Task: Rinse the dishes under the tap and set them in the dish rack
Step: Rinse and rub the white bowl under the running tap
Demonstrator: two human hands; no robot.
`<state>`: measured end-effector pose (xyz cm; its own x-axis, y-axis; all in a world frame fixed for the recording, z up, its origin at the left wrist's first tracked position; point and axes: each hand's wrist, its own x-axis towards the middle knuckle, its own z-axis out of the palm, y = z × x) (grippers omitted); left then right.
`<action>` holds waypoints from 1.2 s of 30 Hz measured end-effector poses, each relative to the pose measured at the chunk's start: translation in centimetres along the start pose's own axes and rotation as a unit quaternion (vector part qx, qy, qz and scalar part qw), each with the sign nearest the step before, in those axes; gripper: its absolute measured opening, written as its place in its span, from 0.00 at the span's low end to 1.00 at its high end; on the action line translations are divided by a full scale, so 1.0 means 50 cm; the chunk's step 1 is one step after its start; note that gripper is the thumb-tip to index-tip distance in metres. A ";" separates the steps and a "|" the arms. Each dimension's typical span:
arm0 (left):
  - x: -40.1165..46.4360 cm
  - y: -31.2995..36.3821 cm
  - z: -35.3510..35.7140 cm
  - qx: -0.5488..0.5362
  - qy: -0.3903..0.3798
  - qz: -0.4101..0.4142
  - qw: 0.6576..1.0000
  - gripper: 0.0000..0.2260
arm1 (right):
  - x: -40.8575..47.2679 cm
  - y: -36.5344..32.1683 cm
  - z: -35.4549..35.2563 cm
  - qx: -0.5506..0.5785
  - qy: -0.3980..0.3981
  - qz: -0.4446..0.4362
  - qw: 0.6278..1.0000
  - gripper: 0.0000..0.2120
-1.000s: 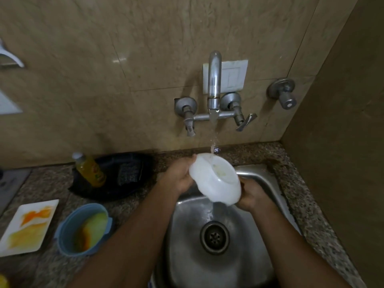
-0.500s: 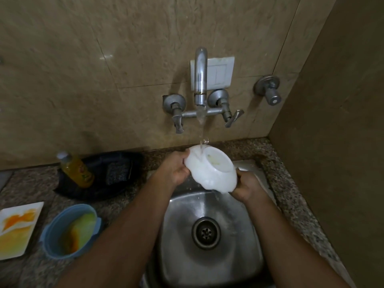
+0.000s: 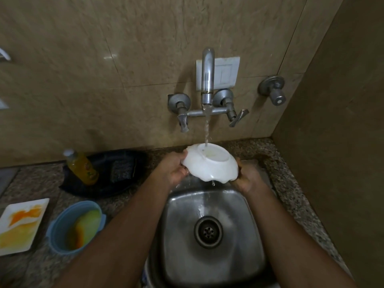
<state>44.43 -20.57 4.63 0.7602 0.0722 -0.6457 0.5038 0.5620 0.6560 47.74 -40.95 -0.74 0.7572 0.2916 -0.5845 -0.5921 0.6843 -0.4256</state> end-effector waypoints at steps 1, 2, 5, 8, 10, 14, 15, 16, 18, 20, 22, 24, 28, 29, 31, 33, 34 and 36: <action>0.001 -0.002 -0.010 0.000 0.011 0.000 1.000 0.13 | -0.003 0.004 0.004 -0.003 0.005 -0.004 1.000 0.20; 0.001 -0.004 -0.023 0.002 0.022 0.000 1.000 0.12 | -0.005 0.012 0.008 -0.010 0.012 -0.008 1.000 0.19; -0.006 -0.012 -0.065 -0.007 0.036 0.008 0.999 0.08 | -0.010 0.041 0.032 -0.033 0.018 -0.014 0.999 0.19; -0.011 -0.012 -0.095 -0.016 0.041 0.036 0.998 0.08 | -0.011 0.064 0.057 -0.046 0.004 -0.024 0.999 0.17; -0.008 -0.008 -0.111 -0.032 0.037 0.047 0.998 0.09 | -0.019 0.072 0.073 -0.063 -0.018 -0.023 0.998 0.14; -0.011 -0.002 -0.126 -0.038 0.022 0.055 0.998 0.08 | -0.023 0.077 0.070 -0.080 -0.053 -0.019 0.995 0.16; -0.015 -0.003 -0.126 -0.032 0.025 0.054 0.998 0.09 | -0.023 0.078 0.066 -0.086 -0.058 -0.016 0.994 0.16; -0.019 -0.004 -0.126 -0.026 0.025 0.053 0.998 0.09 | -0.026 0.079 0.062 -0.091 -0.063 -0.014 0.994 0.17; -0.023 -0.010 -0.125 -0.013 0.020 0.052 0.998 0.11 | -0.033 0.079 0.047 -0.099 -0.078 -0.018 0.992 0.20; -0.024 -0.018 -0.123 -0.001 0.017 0.048 0.999 0.14 | -0.039 0.076 0.028 -0.106 -0.086 -0.020 0.990 0.21; -0.022 -0.027 -0.121 -0.004 0.020 0.042 0.999 0.15 | -0.046 0.074 0.007 -0.093 -0.087 -0.024 0.992 0.21; -0.021 -0.039 -0.115 -0.012 0.010 0.041 0.999 0.13 | -0.054 0.073 -0.012 -0.078 -0.081 -0.036 0.993 0.23; -0.031 -0.060 -0.082 -0.071 0.001 0.045 0.996 0.16 | -0.062 0.074 -0.044 -0.081 -0.070 -0.048 0.993 0.24; -0.030 -0.066 -0.076 -0.075 0.005 0.058 0.995 0.17 | -0.065 0.073 -0.048 -0.087 -0.067 -0.049 0.993 0.23; -0.026 -0.076 -0.067 -0.070 0.024 0.082 0.994 0.17 | -0.074 0.072 -0.049 -0.110 -0.040 -0.050 0.992 0.19; -0.026 -0.084 -0.055 -0.057 0.052 0.103 0.992 0.16 | -0.081 0.068 -0.046 -0.148 -0.002 -0.027 0.989 0.17; -0.024 -0.087 -0.052 -0.044 0.066 0.107 0.991 0.15 | -0.084 0.066 -0.047 -0.172 0.015 0.003 0.985 0.21; -0.022 -0.094 -0.037 -0.034 0.077 0.105 0.991 0.14 | -0.089 0.062 -0.052 -0.207 0.035 0.084 0.974 0.28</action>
<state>40.46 -21.79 1.53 0.7715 0.3145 -0.5530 0.3089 0.5748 0.7578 41.79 -41.84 -1.24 0.6277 0.3195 -0.7099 -0.7777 0.2982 -0.5534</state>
